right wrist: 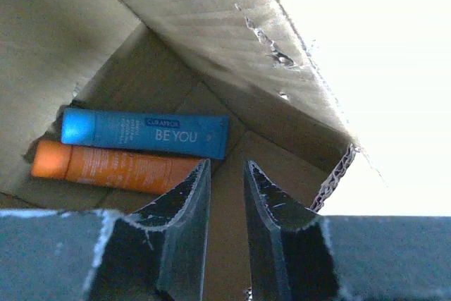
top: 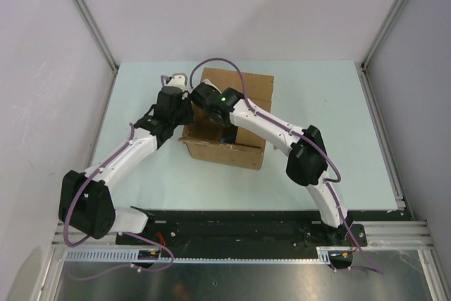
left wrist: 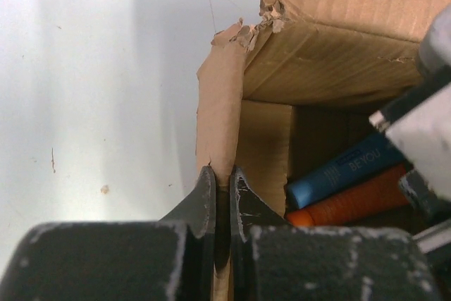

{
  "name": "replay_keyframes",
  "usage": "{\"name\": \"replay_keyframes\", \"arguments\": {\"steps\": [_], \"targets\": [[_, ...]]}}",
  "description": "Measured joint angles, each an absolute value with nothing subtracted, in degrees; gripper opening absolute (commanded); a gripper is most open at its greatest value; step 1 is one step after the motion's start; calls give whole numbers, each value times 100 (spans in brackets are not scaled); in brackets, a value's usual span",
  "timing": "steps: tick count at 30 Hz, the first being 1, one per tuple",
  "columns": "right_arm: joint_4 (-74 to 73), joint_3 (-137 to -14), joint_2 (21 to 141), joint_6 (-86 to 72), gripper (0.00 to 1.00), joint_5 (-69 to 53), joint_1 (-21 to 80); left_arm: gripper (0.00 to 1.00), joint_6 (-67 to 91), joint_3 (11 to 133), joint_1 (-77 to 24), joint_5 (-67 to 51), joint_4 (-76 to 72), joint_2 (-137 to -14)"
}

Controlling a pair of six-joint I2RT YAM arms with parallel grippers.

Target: Unpack the express box

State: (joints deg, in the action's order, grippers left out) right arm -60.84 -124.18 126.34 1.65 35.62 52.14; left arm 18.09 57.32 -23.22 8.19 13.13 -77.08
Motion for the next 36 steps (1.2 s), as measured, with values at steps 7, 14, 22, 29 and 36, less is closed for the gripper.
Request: {"name": "replay_keyframes", "arguments": {"steps": [7,14,22,29,36], "targets": [[-6239,-12453,12619,390,33,4012,5330,0,1841,5732,-2305,821,1284,-7736],[-6171,-12132,12086,460,34,4038,5332,0,1909,5734,-2274,670,1190,-7791],[-6366,-11957,11367,497,33,4482,5251,0,1953,5765,-2200,631,1192,-7843],[-6726,-11347,10951,220,36,4180,4899,0,2051,5843,-2099,624,1284,-7900],[-6729,-10940,10597,-242,52,3712,4576,0,2051,5905,-2099,558,1304,-7955]]}}
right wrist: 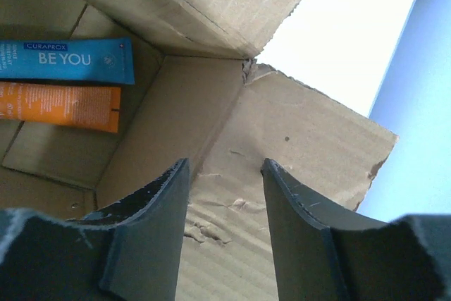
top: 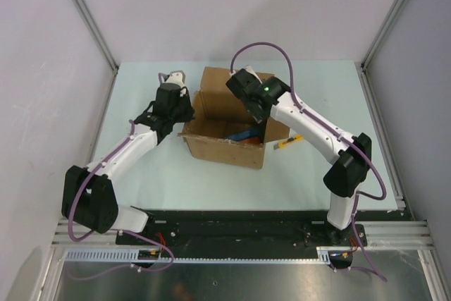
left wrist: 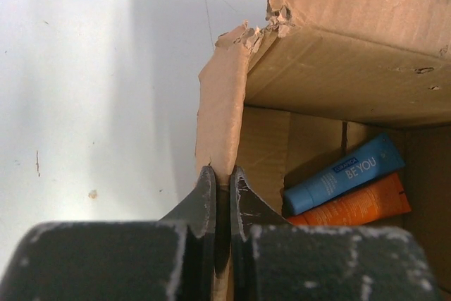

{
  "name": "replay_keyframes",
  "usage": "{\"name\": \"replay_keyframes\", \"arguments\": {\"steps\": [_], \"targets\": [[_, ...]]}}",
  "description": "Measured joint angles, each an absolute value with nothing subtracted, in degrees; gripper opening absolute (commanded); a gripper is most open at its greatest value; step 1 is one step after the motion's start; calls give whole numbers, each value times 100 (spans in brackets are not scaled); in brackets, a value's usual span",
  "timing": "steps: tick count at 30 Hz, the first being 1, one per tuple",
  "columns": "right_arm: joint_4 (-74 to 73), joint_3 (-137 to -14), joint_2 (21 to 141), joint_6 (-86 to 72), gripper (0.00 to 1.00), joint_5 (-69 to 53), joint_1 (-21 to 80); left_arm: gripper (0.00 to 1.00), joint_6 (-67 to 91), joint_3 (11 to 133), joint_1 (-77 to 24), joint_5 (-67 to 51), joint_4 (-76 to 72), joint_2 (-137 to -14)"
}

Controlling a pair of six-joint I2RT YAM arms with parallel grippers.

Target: Unpack the express box

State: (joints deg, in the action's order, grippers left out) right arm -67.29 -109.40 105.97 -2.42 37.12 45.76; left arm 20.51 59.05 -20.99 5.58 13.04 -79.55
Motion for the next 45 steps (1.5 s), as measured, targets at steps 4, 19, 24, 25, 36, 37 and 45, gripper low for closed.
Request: {"name": "replay_keyframes", "arguments": {"steps": [4,19,24,25,36,37,45], "targets": [[-6707,-10881,10484,-550,52,3535,4488,0,2049,5927,-2099,561,1310,-7972],[-5878,-9738,10095,-1599,7,1581,3642,0,1988,5986,-2099,401,1317,-8027],[-5749,-9736,10092,-1999,0,1551,3594,0,1951,5992,-2084,416,1334,-8027],[-5747,-9736,10092,-2056,0,1549,3588,0,1951,5994,-2082,414,1337,-8027],[-5553,-9686,10060,-2185,61,1396,3645,0,1896,6025,-2049,434,1334,-8064],[-5544,-9688,10060,-2161,62,1389,3677,0,1896,6025,-2049,438,1334,-8064],[-5581,-9688,9994,-2069,61,1776,3955,0,1885,6101,-2047,478,1361,-8136]]}}
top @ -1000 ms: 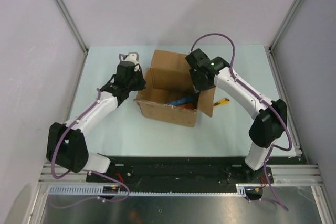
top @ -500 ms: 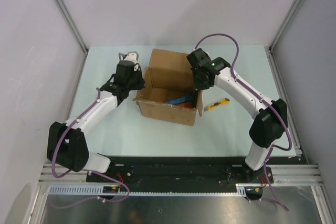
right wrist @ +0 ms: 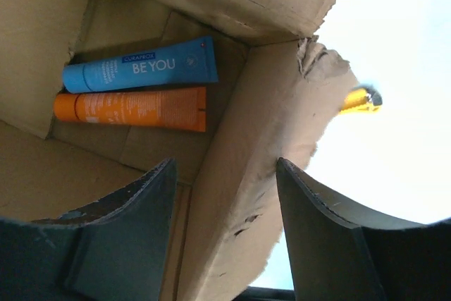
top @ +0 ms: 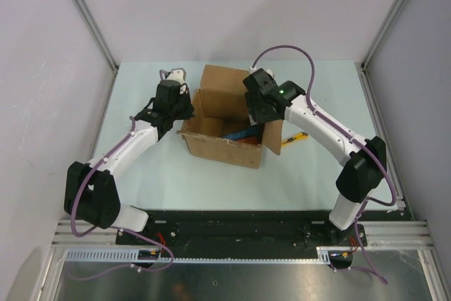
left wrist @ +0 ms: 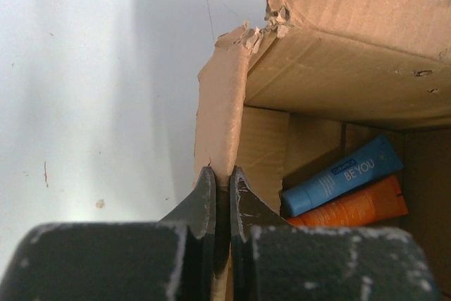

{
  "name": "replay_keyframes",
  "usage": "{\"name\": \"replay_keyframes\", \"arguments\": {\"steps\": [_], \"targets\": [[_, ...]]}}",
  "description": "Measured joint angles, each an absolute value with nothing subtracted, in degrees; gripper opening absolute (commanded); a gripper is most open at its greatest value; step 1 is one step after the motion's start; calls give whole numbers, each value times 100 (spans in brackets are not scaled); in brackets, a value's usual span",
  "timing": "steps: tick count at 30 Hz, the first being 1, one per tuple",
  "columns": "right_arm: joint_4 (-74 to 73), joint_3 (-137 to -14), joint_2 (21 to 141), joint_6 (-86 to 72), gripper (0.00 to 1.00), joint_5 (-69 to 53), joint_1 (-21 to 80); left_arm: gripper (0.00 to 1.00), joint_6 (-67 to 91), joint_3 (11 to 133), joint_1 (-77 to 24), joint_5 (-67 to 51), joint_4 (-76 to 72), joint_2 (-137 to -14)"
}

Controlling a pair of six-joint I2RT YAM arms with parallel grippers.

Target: Unpack the express box

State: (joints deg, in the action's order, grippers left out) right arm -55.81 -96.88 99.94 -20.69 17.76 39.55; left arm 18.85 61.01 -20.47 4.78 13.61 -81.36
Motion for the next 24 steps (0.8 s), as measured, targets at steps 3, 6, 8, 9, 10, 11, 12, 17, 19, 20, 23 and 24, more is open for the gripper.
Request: {"name": "replay_keyframes", "arguments": {"steps": [3,6,8,9,10,11,12,17,19,20,23,24], "targets": [[-5518,-9717,9808,-1806,61,2025,4108,0,1826,6134,-2036,423,1350,-8173],[-5380,-10060,9607,-1389,61,2053,4313,0,1699,6141,-2038,318,1343,-8176],[-5127,-10302,9406,-1013,61,1935,4429,0,1594,6141,-2032,220,1330,-8178],[-5030,-10348,9314,-869,61,1806,4456,0,1546,6141,-2032,178,1323,-8178],[-4915,-10381,9207,-703,60,1649,4469,0,1470,6141,-2029,113,1313,-8178],[-4827,-10392,9118,-537,60,1461,4469,0,1402,6141,-2025,58,1302,-8178],[-4781,-10403,9061,-388,59,1288,4466,0,1319,6141,-2021,-25,1293,-8180],[-4880,-10643,9496,119,57,711,4466,0,989,6139,-2023,-491,1253,-8189],[-4963,-10669,9870,292,60,515,4466,0,891,6130,-2023,-687,1247,-8189],[-5043,-10669,10084,390,61,429,4473,1,854,6130,-2023,-768,1245,-8193],[-5271,-10654,10569,615,61,281,4501,3,810,6130,-2021,-895,1203,-8232],[-5304,-10626,10694,666,61,235,4506,4,803,6130,-2021,-910,1186,-8241]]}}
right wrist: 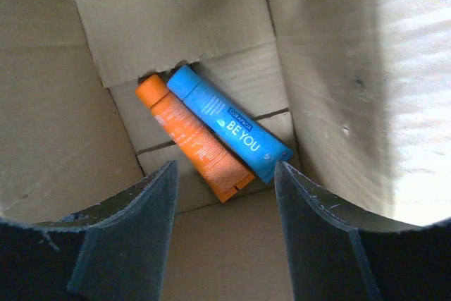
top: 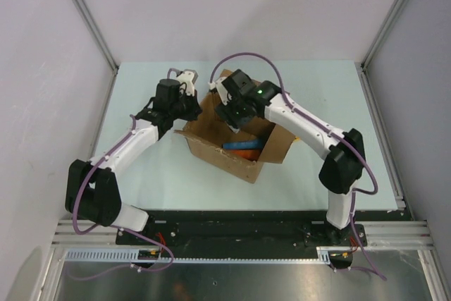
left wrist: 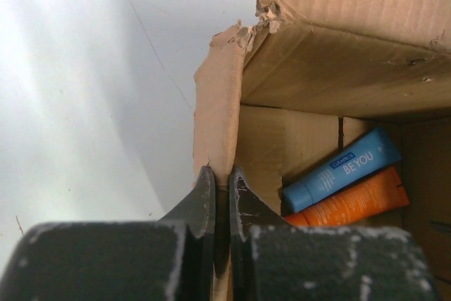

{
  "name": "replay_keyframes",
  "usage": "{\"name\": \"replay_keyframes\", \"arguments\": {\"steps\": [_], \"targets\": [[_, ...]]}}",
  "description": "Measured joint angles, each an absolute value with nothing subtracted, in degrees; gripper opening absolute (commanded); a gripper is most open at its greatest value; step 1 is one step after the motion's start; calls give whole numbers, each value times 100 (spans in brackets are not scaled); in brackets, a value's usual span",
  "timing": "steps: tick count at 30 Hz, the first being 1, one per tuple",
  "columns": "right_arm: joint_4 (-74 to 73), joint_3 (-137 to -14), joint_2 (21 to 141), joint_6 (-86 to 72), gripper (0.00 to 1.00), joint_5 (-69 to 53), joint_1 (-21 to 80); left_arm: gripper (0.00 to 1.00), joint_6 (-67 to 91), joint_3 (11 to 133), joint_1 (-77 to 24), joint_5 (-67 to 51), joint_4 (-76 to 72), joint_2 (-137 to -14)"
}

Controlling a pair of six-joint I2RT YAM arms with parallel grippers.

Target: Unpack the express box

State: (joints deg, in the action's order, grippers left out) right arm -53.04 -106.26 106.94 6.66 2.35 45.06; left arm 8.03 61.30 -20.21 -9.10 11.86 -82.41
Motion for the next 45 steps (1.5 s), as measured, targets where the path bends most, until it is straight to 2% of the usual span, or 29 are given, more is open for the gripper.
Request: {"name": "replay_keyframes", "arguments": {"steps": [6,13,17,28,35,40,45], "targets": [[-5426,-10538,11006,860,62,-1,4528,10,808,6136,-2012,-932,1162,-8274],[-5408,-10053,11013,915,65,-117,4532,29,858,6165,-1979,-1061,1057,-8348],[-5400,-9690,11017,917,64,-145,4532,29,906,6165,-1944,-1177,1050,-8379],[-5205,-9627,11404,913,64,-202,4504,26,904,6195,-1929,-1398,1063,-8414],[-5046,-9561,11476,908,64,1,4506,17,899,6200,-1929,-1452,1059,-8427],[-4873,-9524,11476,906,64,226,4517,0,897,6206,-1918,-1522,1059,-8440],[-4722,-9461,11476,908,64,432,4534,0,891,6219,-1916,-1586,1055,-8462]]}}
